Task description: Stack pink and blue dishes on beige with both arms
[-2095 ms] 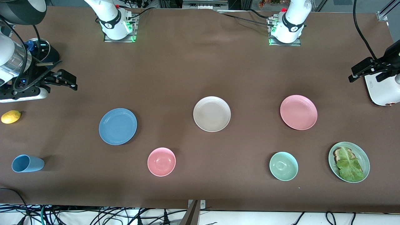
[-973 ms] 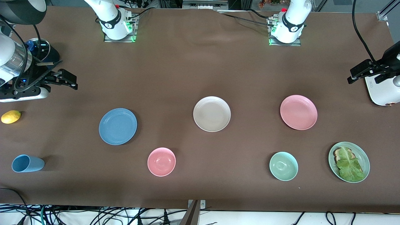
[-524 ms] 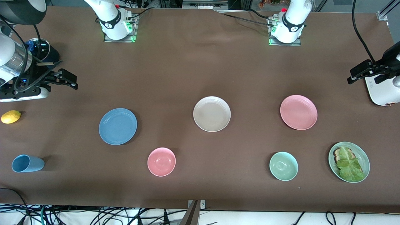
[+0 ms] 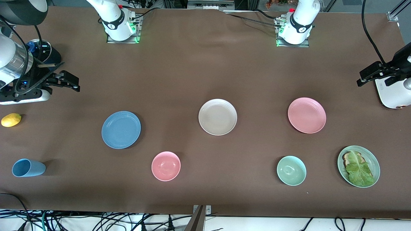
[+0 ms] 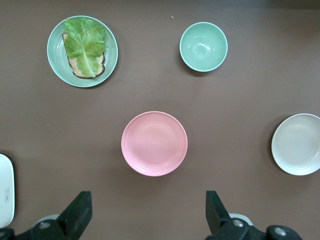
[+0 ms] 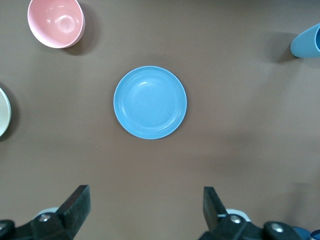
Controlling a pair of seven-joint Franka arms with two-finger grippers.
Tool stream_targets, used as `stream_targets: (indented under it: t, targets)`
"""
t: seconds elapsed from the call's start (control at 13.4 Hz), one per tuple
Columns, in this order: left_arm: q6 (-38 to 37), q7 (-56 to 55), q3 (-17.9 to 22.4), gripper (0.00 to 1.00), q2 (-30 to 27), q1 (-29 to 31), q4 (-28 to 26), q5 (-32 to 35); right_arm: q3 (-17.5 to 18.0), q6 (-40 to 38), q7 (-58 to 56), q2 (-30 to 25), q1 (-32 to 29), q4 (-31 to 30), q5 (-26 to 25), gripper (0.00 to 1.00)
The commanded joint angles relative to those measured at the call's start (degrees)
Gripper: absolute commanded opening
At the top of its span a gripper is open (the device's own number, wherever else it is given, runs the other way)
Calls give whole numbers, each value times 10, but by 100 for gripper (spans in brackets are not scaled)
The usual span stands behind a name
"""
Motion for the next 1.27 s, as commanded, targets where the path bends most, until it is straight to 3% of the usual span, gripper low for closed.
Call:
stream_targets:
  t: [0.0,0.9,1.05,1.2]
  targets:
    - [7,8,2,100,-5,-1,-6,-10,2,-12,7,-4,-3,6,8,100]
    - [13,8,2,100,12,2,-6,-3,1,-11,7,-4,-3,6,8,100]
    - [8,4,7,100,68,9,2,-9,1,-11,7,-4,-3,6,8,100]
    - [8,1,4,100,79,7,1,-4,1,-11,7,-4,-3,6,8,100]
